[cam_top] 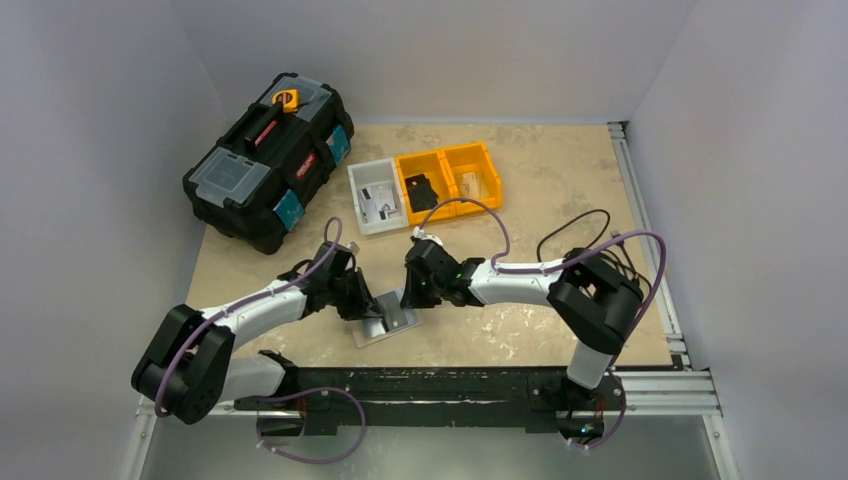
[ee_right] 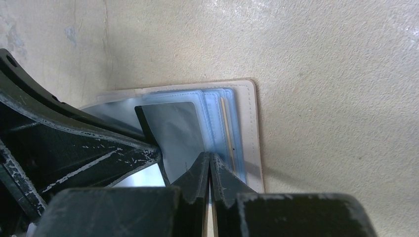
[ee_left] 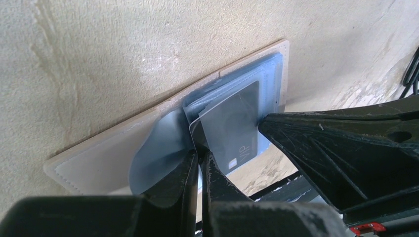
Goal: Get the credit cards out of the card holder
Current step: Remove the credit card from the card holder.
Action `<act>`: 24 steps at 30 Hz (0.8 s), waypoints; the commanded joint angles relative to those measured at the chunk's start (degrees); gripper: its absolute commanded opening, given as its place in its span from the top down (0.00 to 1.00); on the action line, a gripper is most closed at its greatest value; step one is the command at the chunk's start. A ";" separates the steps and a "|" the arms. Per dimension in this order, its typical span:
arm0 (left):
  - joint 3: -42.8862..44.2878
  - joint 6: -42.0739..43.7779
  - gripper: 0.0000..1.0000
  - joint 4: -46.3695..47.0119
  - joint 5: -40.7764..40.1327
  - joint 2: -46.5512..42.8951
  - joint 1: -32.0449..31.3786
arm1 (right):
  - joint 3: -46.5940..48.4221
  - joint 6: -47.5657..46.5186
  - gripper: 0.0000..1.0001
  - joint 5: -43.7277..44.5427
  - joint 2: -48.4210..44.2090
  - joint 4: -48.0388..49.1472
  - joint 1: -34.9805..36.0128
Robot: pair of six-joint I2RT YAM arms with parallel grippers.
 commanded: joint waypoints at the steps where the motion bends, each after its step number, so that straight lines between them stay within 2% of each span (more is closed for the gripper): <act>1: 0.95 3.75 1.00 -4.56 -2.17 -0.88 0.70 | -3.79 -0.90 1.00 2.88 3.08 -6.52 -0.90; 17: 0.64 5.08 1.00 -8.60 -3.43 -1.89 2.42 | -4.01 -0.93 1.00 2.65 3.60 -6.25 -1.09; 24: 3.05 5.01 1.00 -15.83 -7.36 -3.42 2.83 | -4.17 -0.84 1.00 2.70 3.47 -6.21 -1.10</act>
